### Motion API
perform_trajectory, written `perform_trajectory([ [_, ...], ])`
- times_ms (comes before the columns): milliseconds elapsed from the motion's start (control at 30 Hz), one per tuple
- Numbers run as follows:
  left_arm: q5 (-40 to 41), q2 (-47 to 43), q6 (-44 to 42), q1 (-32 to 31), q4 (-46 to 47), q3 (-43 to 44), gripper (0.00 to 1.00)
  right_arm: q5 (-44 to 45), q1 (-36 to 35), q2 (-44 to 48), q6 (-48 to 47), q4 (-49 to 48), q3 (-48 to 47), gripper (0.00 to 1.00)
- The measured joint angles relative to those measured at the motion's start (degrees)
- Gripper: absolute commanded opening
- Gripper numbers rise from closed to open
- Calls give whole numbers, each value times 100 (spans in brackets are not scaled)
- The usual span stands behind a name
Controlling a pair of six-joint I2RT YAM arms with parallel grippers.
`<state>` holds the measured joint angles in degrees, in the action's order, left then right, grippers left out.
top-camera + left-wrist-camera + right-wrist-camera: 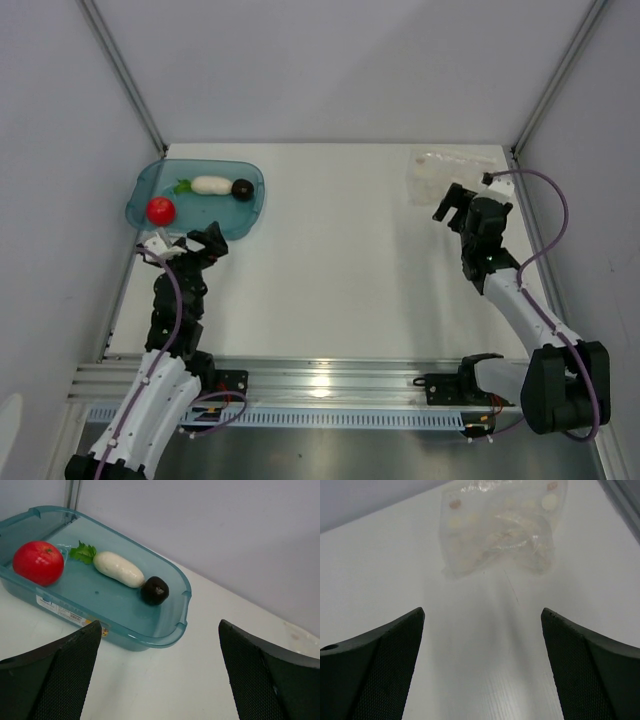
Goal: Place the food in the zip-top bag and seal the zipper
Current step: Move the zipper food storage bag to the center of the board.
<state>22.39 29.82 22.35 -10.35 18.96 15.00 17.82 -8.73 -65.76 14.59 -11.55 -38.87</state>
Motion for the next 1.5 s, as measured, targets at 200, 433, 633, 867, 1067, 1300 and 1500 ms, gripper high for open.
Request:
perform_trajectory([
  [200,-94,-750,767,-15,-1300,291,100,-70,122,-599,387,1364,-1137,99],
  [433,-155,-1043,1672,-20,-3147,1123,99,-144,365,-2524,732,2470,-3206,98],
  [633,-964,-1290,1943,-20,-3995,1764,99,-719,726,-3781,1375,3158,-4181,92],
  [867,-2026,-1270,1611,-37,-4033,1843,100,-1237,793,-4422,2559,3606,-4734,91],
  [1067,-2356,-1233,1410,-74,-4050,1928,100,-1285,732,-4778,3209,3668,-5021,82],
  [1300,-2706,-774,1353,-79,-4280,2267,99,-1182,721,-5130,3427,3624,-5027,45],
  [1500,-3150,-404,1366,-79,-4400,2317,99,-1189,678,-5189,3088,3394,-4874,12],
])
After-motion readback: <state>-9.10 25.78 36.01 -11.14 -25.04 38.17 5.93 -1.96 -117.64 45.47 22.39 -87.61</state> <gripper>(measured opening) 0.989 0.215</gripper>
